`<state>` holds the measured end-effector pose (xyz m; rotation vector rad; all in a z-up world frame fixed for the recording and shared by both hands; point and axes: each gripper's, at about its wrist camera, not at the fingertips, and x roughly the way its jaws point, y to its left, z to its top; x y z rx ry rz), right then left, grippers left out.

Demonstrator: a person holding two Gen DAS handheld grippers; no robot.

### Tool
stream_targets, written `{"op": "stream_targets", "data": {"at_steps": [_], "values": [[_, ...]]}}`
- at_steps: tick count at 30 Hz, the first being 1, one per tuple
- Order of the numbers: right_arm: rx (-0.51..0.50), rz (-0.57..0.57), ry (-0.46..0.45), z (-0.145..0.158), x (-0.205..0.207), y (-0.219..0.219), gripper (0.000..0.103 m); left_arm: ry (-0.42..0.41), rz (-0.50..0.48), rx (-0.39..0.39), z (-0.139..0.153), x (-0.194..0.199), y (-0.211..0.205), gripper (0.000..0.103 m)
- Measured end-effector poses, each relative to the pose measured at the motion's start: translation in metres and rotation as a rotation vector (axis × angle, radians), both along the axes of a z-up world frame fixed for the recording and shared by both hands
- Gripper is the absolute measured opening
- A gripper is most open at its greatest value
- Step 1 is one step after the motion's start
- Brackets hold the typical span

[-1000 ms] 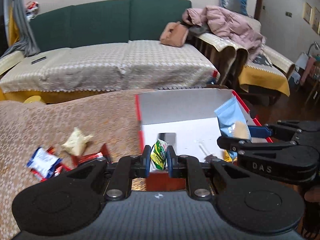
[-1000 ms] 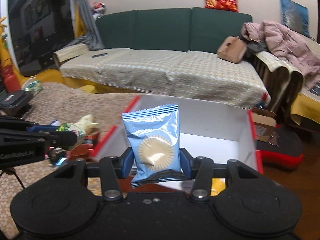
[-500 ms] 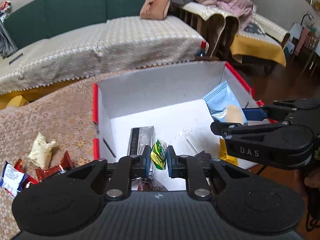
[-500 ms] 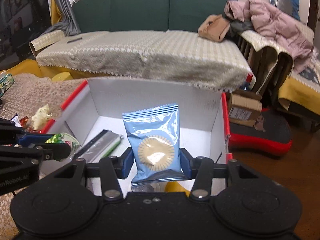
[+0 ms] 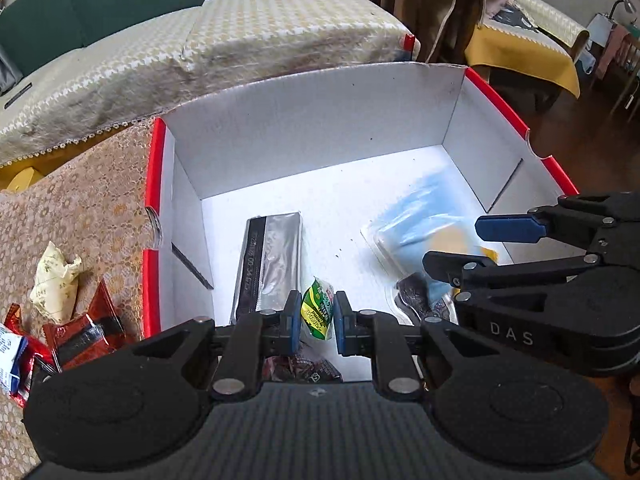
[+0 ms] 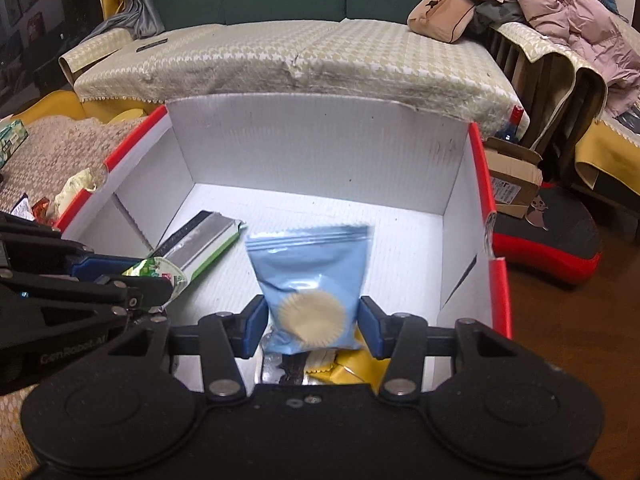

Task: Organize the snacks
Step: 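Carry the cookie packet and green candy into the red box and open both grippers, then withdraw both grippers from the box toward the snack pile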

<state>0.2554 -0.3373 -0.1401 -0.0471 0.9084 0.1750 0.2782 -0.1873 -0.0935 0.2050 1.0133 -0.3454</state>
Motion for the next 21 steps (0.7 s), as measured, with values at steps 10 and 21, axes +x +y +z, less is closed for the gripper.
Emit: {"op": "stream_targets", "data": {"at_steps": [10,21], "values": [[0.037,-0.005,-0.027,0.013,-0.013,-0.006,0.049,-0.027,0.015,-0.046,0.017,-0.013,0.01,0.025],[0.078,0.016,-0.104,0.055,-0.051,0.006,0.057,-0.104,0.041,-0.099,0.059,-0.048,0.034,0.045]]}}
